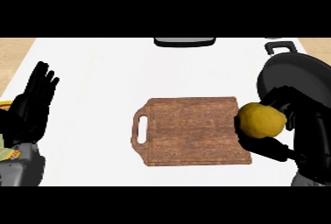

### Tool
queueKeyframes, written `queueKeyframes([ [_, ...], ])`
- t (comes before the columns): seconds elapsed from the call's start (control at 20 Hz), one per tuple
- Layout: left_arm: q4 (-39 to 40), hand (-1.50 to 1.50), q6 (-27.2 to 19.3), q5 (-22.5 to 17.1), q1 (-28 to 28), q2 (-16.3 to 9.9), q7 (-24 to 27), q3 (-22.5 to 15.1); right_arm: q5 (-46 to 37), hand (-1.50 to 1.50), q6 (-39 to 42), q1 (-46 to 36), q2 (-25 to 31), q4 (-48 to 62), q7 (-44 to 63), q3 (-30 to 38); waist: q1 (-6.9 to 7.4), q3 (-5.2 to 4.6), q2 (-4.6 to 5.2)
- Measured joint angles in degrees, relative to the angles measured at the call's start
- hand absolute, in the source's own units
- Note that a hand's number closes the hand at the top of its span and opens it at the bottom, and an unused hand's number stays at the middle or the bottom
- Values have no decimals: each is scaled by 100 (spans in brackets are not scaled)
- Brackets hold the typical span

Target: Pick the lemon from the cutting board and place it in the pot

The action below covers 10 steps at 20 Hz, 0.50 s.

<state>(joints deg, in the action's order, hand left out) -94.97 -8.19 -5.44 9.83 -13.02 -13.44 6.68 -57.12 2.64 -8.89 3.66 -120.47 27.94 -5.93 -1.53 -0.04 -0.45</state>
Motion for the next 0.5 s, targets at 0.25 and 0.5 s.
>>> queueKeyframes([
  [0.25, 93, 0, 74, -11, 148, -5, -9, 45, 801, 150, 219, -110, 314, -127, -70, 1008, 93, 3, 30],
  [0.5, -29, 0, 93, 39, 73, 64, -5, -5, 1584, 150, 213, -561, 750, 744, -427, 1994, 146, 5, 43],
])
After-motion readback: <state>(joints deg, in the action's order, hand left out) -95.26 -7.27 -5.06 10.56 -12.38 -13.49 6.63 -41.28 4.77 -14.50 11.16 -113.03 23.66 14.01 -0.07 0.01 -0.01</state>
